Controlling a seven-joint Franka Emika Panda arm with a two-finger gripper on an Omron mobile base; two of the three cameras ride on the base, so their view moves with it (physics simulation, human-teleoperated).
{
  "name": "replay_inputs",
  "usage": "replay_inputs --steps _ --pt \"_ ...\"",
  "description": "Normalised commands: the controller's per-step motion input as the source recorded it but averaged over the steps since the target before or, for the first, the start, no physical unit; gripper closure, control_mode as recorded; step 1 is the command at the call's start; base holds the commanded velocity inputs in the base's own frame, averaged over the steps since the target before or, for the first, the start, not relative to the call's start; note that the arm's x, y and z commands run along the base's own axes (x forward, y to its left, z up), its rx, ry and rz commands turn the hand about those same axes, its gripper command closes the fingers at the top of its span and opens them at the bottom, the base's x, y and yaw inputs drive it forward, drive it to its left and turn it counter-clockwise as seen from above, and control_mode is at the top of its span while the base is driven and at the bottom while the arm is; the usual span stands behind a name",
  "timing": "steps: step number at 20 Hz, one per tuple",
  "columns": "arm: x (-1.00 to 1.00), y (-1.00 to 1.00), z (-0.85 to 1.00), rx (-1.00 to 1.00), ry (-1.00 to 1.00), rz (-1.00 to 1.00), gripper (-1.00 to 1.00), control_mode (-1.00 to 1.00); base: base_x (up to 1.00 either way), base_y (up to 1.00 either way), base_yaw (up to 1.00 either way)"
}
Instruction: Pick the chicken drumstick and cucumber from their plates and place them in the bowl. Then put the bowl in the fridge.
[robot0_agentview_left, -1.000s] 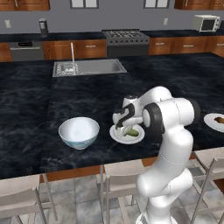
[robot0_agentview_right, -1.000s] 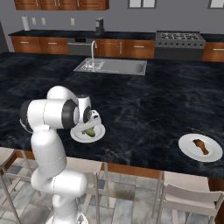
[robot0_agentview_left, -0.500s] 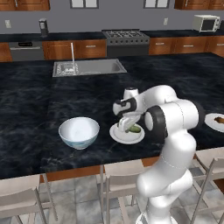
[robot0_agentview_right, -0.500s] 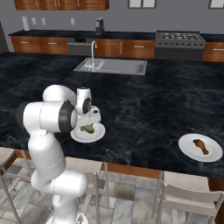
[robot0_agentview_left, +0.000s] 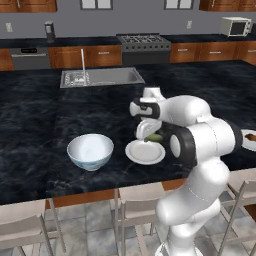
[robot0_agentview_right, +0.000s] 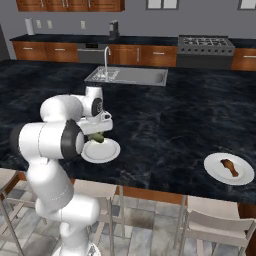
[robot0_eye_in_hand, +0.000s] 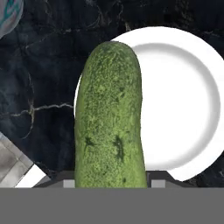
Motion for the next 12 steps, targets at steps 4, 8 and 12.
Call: replay_inputs --steps 4,8,12 --pt "-0.11 0.30 0.59 0.03 0.00 0.00 1.00 -1.00 0.00 0.00 0.00" --pt "-0.16 0.48 0.42 0.01 -0.04 0.08 1.00 -1.00 0.00 0.00 0.00" --pt "-0.13 0.59 0.23 0.01 -0.01 0.09 1.00 -1.00 0.00 0.00 0.00"
